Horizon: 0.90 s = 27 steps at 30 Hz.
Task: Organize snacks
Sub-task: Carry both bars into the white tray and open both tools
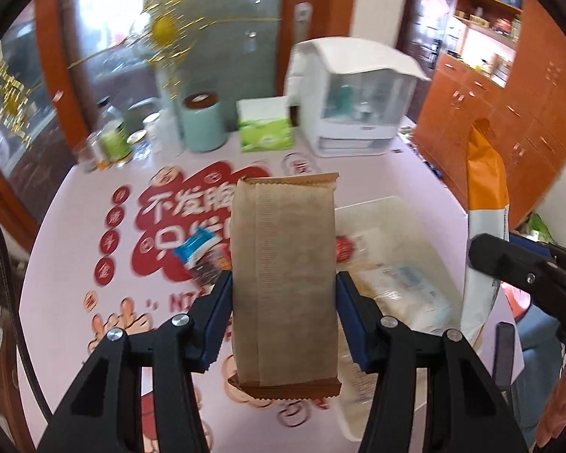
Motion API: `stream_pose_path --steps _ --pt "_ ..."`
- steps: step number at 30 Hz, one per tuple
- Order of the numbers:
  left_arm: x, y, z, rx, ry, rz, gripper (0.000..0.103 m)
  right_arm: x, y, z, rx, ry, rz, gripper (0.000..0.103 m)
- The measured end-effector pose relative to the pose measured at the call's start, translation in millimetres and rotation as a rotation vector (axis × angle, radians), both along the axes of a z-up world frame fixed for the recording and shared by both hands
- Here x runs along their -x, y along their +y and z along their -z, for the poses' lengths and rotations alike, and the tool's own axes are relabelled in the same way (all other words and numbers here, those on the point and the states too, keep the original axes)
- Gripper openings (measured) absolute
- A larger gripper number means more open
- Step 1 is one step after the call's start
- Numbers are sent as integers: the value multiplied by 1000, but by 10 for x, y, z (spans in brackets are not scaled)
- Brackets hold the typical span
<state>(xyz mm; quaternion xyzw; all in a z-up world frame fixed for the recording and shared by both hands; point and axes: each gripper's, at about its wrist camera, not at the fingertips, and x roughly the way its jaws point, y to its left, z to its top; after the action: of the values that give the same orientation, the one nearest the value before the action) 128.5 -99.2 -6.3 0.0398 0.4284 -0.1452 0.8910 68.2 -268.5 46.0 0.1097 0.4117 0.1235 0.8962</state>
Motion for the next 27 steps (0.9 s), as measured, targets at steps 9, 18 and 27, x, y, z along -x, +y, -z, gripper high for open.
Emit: stream_pose_path --steps 9,18,27 --pt "-10 -711 -240 -42 -45 57 52 42 -732 5 46 -12 116 33" --pt "-245 -965 -119 -80 10 33 52 -255 -951 112 56 13 131 34" --pt "-432 -1015 196 -120 71 12 55 -608 -910 445 84 106 116 39"
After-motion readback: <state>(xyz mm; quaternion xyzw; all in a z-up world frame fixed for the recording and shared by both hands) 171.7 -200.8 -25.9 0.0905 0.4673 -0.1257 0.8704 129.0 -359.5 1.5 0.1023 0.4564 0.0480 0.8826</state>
